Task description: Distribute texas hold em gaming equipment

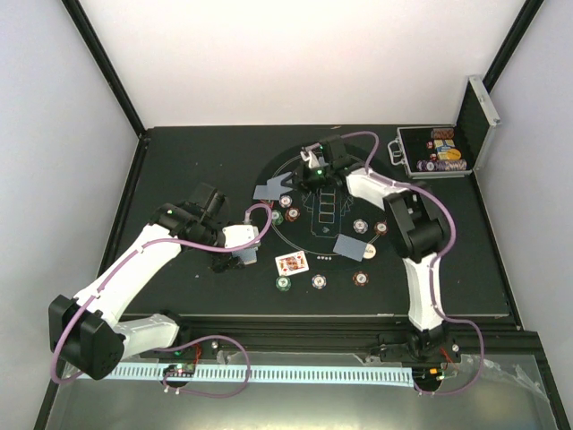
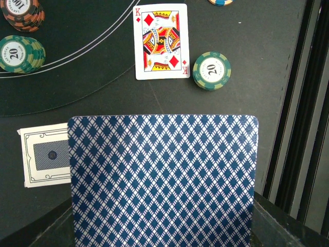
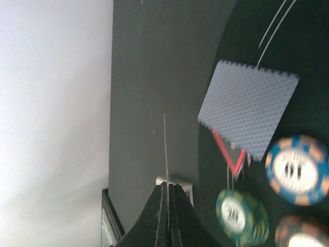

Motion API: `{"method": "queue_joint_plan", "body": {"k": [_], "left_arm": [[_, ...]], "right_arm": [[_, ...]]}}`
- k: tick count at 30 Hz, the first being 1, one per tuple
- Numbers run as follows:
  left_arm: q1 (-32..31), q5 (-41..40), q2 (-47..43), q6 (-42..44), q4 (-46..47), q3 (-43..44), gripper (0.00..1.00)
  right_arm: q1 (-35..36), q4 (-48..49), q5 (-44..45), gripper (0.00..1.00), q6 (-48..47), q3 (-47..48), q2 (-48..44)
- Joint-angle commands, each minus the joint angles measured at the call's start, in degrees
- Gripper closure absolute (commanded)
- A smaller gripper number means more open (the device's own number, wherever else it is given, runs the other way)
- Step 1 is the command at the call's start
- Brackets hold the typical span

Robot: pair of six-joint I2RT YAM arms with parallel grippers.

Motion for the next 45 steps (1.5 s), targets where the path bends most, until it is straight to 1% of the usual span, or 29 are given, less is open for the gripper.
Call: {"method": "queue_joint_plan", "body": {"k": [1,8,11,14,16,18,20,23,24,26,28,32,35,38,41,45], "left_arm": [[0.2,-0.3,-1.5,0.5,-1.1,1.0,0.99],[0.2,-0.3,-1.5,0.5,-0.9,0.4,0.98],[0.2,-0.2,-1.3,0.5,-0.8,0.5,0.99],[0.2,-0.2,-1.4,0.5,-0.8,0.4,0.98],[0.2,-0.2,-1.4,0.6,-0.8,0.5,0.99],[0.2,-0.1,-1.4,0.6,-0.8,0.5,0.99],[0.2,0.0,-1.5,0.6,-0.7,0.6,0.99],[0.2,0.0,-1.3,0.5,-0.7,0.8,0.99],[0.2,0.0,-1.2,0.5,-0.7,0.9,0.99],[0.2,0.1,-1.2,0.5,-0.7,1.0,0.98],[0.2,0.2,-1.2,0.4,-0.6,1.0,0.99],[0.2,0.4,-1.1,0.2,-0.5,1.1,0.98],[0.2,0.5,-1.0,0.2,-0.5,1.3,0.99],[0.2,0.7,-0.8,0.2,-0.4,1.5,0.98],[0.2,1.0,-0.8,0.0,-0.5,1.7,0.98],[0.2,1.1,-1.0,0.0,-0.7,1.9,0.99]], "right_arm": [[-0.3,-7.8,0.2,0.99,-2.0,12.1,8.9],[-0.4,-13.8,2.2,0.91,-2.2,24.7,18.5],[-0.5,-17.7,3.3,0.79,-4.0,27.8,19.3],[-0.9,-19.6,4.9,0.67,-5.8,26.4,17.0],[-1.5,-20.7,6.1,0.6,-7.4,24.6,14.7],[-2.1,-21.8,8.0,0.55,-9.0,21.9,11.9],[-2.7,-22.4,9.5,0.51,-10.2,18.7,8.8],[-2.7,-22.1,11.3,0.43,-11.4,12.4,3.3],[-2.7,-21.0,11.4,0.41,-11.4,9.2,1.3],[-2.7,-17.0,11.2,0.33,-10.8,2.1,-4.2],[-2.6,-12.9,10.4,0.27,-10.0,-5.6,-9.7],[-1.1,-4.4,8.2,0.18,-6.8,-20.5,-21.2],[1.3,-2.9,9.6,0.15,-5.5,-27.8,-28.2],[3.5,-4.0,12.6,0.15,-5.2,-31.6,-31.4],[5.6,-4.3,14.3,0.14,-5.4,-34.4,-32.0],[7.1,-2.8,14.8,0.13,-4.9,-35.3,-28.2]]}}
